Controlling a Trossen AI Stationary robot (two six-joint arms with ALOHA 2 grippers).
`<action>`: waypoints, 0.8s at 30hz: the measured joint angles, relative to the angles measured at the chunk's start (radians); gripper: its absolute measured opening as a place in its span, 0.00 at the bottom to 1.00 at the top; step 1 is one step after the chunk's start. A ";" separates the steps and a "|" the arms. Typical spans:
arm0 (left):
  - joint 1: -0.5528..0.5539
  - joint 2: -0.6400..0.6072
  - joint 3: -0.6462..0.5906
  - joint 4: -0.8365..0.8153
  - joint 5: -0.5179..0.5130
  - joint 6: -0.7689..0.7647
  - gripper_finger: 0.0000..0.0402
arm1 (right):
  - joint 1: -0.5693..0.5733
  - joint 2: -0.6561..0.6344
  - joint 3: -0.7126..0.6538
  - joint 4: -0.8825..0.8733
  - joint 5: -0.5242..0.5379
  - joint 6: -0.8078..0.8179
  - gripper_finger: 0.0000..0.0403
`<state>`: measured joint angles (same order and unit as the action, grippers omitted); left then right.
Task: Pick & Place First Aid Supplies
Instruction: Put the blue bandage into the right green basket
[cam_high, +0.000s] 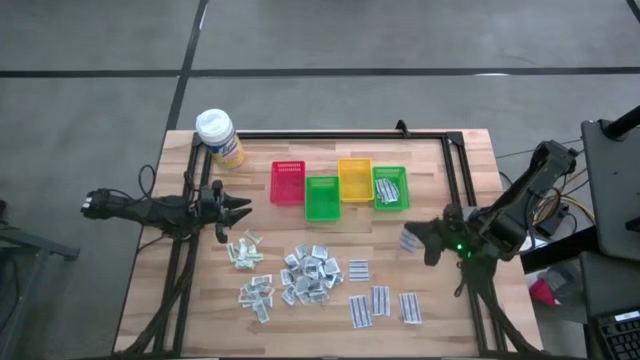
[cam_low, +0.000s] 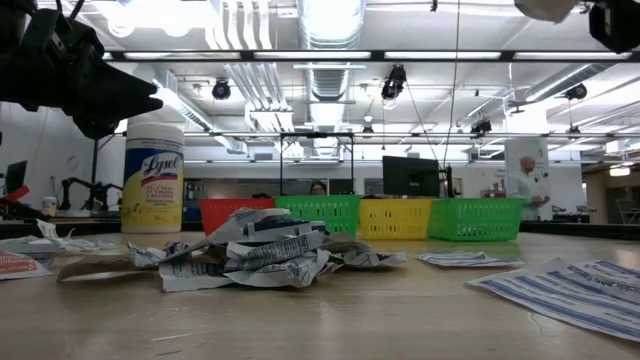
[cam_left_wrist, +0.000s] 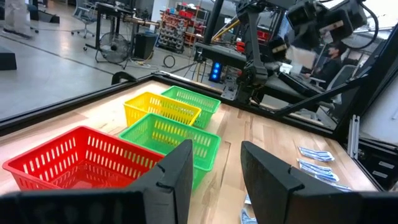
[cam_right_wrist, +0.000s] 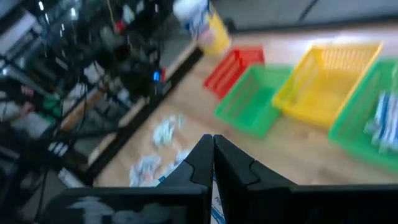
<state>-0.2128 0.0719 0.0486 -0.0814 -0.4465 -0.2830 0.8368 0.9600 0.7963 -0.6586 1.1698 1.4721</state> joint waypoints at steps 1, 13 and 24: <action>0.000 0.000 0.000 0.000 0.000 0.000 0.33 | 0.000 -0.005 0.000 0.000 0.030 -0.019 0.02; 0.000 0.000 0.000 0.000 0.000 0.000 0.33 | -0.098 -0.037 0.000 0.001 0.180 -0.186 0.02; 0.000 0.000 0.000 0.000 0.000 0.000 0.33 | -0.318 -0.037 0.000 0.010 0.155 -0.374 0.02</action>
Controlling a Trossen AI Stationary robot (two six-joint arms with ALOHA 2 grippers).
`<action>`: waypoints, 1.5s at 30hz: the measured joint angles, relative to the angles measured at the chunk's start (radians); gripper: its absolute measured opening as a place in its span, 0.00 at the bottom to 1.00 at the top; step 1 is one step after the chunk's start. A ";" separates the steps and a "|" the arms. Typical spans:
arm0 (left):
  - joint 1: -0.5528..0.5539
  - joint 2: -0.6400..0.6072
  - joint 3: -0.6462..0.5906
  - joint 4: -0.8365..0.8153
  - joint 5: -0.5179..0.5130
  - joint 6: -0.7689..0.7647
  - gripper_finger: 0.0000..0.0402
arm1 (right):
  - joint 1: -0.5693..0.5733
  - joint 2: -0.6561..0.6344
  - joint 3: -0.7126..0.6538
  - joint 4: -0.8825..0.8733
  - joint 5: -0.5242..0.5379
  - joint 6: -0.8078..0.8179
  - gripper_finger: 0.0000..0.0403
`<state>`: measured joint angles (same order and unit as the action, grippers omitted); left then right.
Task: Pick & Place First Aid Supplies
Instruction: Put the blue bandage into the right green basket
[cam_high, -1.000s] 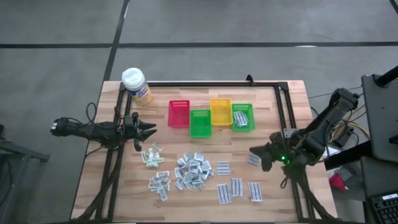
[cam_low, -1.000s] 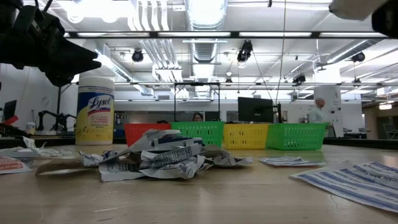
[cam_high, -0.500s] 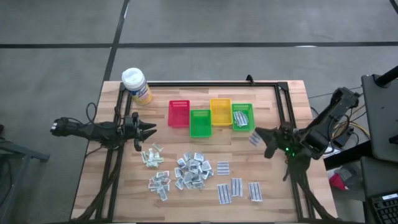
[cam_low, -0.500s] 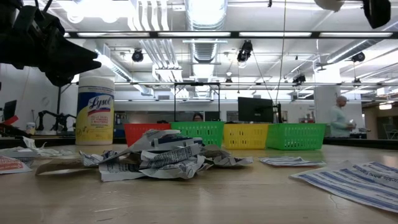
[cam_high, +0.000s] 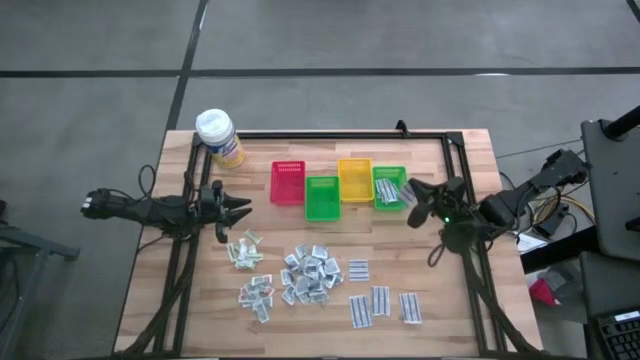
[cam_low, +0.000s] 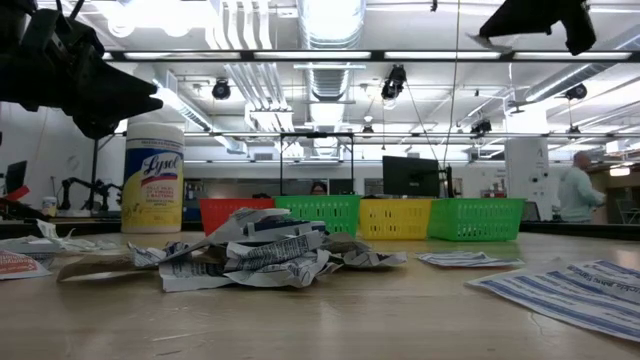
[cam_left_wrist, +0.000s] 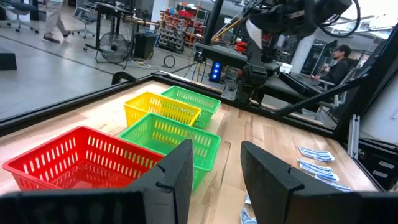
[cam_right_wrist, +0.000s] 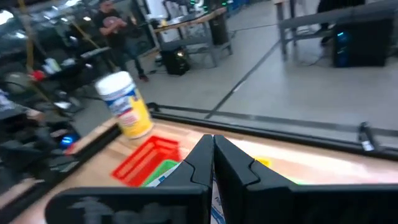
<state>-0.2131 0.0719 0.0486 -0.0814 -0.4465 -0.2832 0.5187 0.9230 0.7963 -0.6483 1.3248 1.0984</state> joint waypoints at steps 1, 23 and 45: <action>0.000 0.000 0.000 0.000 0.000 0.000 0.33 | -0.019 0.000 0.000 0.002 -0.014 -0.020 0.02; 0.000 0.000 0.000 0.000 0.000 0.001 0.33 | -0.430 0.001 0.000 0.071 -0.369 -0.469 0.02; 0.000 0.000 0.000 0.001 0.000 0.048 0.33 | -0.845 0.152 0.000 0.168 -0.909 -0.785 0.02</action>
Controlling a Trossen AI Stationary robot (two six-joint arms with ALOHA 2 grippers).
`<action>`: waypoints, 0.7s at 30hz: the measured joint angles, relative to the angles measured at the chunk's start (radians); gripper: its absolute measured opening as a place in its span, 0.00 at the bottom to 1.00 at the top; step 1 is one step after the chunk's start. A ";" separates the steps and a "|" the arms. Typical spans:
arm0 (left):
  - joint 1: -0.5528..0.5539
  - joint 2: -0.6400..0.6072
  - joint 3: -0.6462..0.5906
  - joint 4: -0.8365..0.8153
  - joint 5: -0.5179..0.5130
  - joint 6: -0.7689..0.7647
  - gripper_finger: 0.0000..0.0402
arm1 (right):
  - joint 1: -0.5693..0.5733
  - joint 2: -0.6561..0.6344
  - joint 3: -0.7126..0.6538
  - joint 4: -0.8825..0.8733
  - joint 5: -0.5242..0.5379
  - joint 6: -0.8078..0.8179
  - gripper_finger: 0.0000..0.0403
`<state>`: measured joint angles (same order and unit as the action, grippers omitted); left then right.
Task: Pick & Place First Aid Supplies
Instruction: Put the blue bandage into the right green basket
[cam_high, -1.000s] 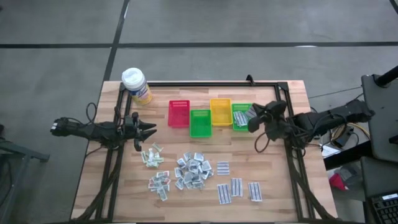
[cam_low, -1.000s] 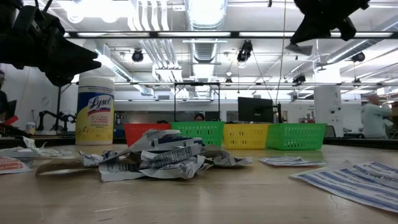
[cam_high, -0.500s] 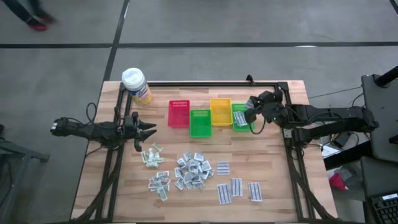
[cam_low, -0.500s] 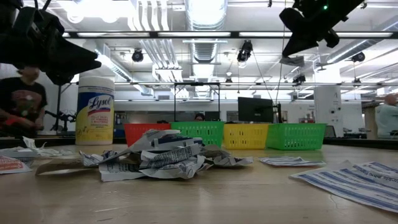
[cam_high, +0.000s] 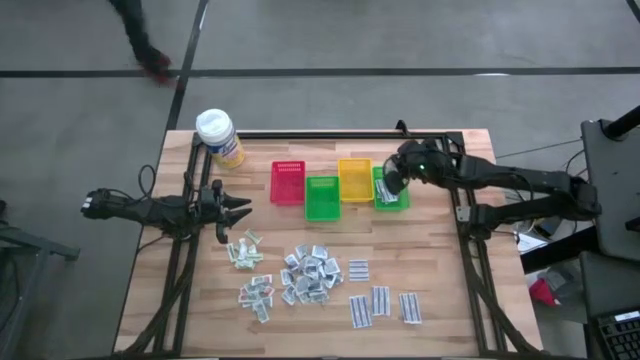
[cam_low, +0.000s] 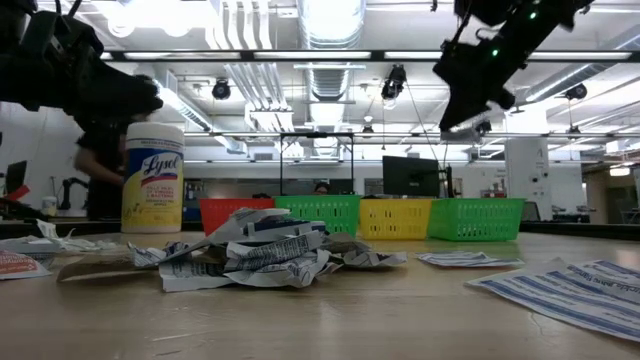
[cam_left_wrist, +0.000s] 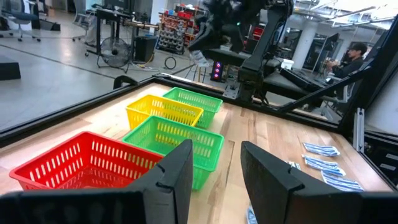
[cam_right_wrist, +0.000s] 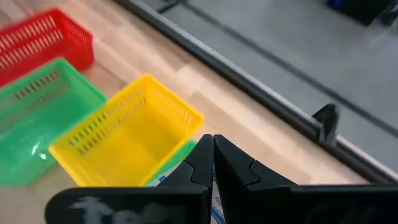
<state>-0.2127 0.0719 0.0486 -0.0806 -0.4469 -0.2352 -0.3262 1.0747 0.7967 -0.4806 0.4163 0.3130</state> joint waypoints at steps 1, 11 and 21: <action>0.000 0.000 0.000 0.001 0.000 0.000 0.33 | -0.014 0.016 0.000 0.000 -0.028 -0.009 0.02; 0.000 0.000 0.000 0.002 0.000 0.000 0.33 | -0.098 0.164 0.000 0.000 -0.151 -0.089 0.02; 0.000 0.000 0.000 0.003 0.000 0.000 0.33 | -0.109 0.302 0.000 0.001 -0.217 -0.104 0.02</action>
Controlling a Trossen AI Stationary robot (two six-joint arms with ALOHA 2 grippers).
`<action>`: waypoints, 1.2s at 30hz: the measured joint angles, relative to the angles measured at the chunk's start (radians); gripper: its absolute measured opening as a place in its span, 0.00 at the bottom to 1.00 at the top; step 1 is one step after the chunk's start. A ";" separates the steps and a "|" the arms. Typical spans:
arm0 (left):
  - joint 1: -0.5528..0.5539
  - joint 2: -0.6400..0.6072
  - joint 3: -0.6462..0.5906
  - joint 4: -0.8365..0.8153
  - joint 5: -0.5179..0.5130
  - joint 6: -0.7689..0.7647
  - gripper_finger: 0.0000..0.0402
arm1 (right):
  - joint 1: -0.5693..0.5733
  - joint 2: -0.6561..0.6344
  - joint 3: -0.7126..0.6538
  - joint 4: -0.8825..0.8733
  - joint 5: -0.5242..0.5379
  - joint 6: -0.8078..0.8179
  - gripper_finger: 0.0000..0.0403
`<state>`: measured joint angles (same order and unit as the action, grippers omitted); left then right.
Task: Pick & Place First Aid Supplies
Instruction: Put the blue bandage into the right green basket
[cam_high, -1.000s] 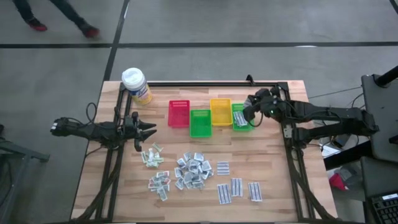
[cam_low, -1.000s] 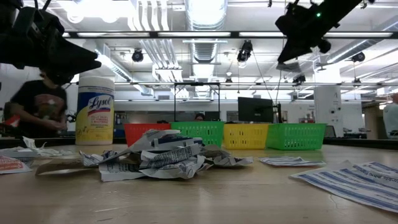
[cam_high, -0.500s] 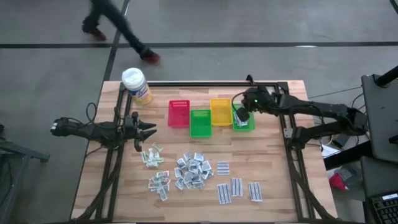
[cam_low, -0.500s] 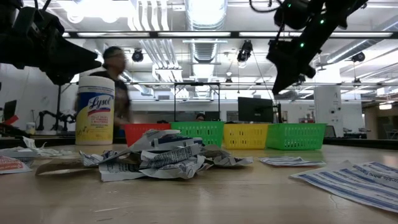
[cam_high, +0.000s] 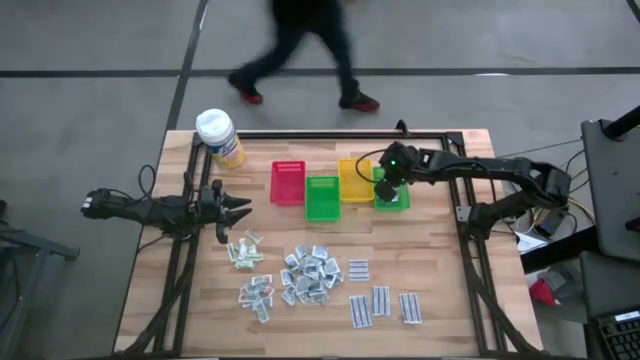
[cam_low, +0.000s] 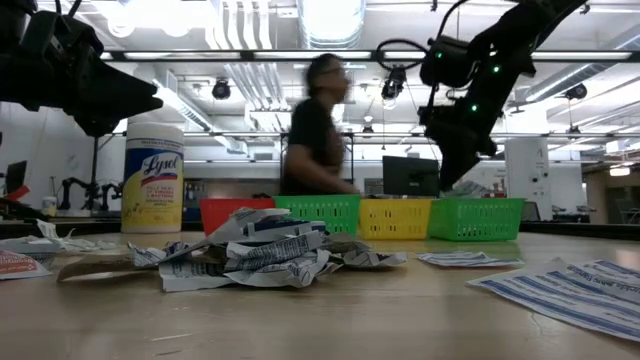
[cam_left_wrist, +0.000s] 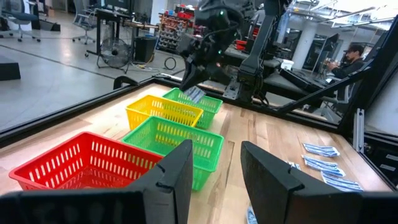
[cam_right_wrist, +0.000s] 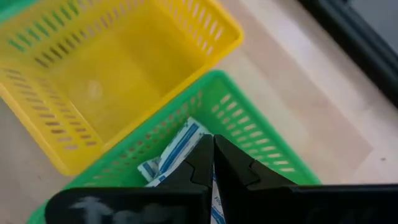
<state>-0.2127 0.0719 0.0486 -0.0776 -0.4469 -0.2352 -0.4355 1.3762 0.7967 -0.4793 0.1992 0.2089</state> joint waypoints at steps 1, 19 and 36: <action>0.000 0.000 0.000 0.000 0.000 0.000 0.33 | 0.000 0.013 0.000 0.000 -0.002 0.000 0.02; 0.000 0.000 0.000 0.012 0.000 -0.002 0.33 | 0.000 0.177 0.000 0.024 -0.035 0.000 0.02; 0.000 0.000 0.000 0.018 0.000 -0.004 0.33 | 0.000 0.188 0.000 0.042 -0.014 -0.031 0.10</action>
<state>-0.2131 0.0719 0.0483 -0.0597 -0.4465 -0.2394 -0.4355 1.5642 0.7967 -0.4374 0.1848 0.1783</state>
